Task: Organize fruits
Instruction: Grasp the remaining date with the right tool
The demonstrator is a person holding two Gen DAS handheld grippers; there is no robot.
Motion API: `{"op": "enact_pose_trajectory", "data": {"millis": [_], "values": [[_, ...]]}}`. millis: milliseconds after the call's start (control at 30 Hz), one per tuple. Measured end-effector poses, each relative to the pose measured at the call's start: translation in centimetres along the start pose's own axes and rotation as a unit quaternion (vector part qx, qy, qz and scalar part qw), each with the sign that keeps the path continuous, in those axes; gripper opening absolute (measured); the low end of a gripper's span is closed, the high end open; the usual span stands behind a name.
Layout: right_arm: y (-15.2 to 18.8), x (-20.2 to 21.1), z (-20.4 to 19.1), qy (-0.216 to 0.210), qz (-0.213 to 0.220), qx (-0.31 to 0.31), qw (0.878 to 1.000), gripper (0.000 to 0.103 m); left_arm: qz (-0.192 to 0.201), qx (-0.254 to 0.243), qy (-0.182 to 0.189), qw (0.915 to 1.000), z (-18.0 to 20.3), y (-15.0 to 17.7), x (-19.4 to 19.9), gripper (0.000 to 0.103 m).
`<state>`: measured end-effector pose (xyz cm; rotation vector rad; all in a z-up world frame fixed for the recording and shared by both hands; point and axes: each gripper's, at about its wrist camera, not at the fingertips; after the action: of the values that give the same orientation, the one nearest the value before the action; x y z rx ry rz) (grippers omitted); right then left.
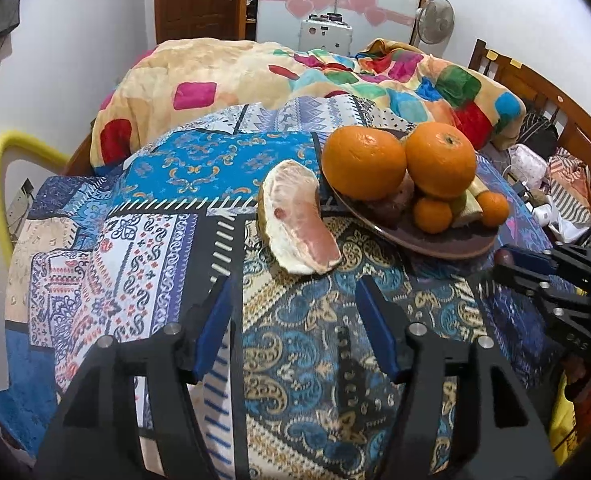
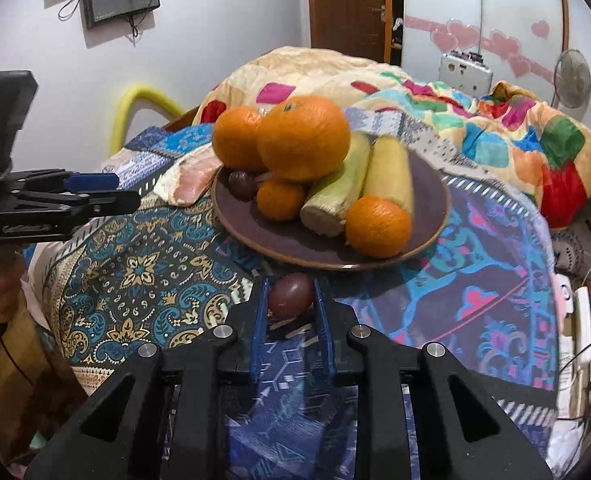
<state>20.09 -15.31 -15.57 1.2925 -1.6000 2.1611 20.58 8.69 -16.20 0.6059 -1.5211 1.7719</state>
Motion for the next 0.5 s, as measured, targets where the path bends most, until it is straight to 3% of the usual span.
{"op": "enact_pose_trajectory", "data": {"millis": [267, 500], "values": [[-1.4, 2.6, 1.9, 0.020, 0.043, -0.021, 0.999, 0.021, -0.015, 0.002, 0.004, 0.9999, 0.3, -1.3, -1.4, 0.063], [-2.9, 1.5, 4.2, 0.034, 0.053, -0.048, 0.997, 0.021, -0.033, -0.029, -0.017, 0.9989, 1.1, -3.0, -3.3, 0.064]]}}
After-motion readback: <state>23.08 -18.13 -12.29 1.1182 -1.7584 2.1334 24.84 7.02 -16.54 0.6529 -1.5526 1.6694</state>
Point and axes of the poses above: each gripper's, at about its wrist camera, not at the fingertips, and x roughly against the way its jaws point, z to its right, y to its underside, and after that the axes turned 7 degrees about y, right-handed
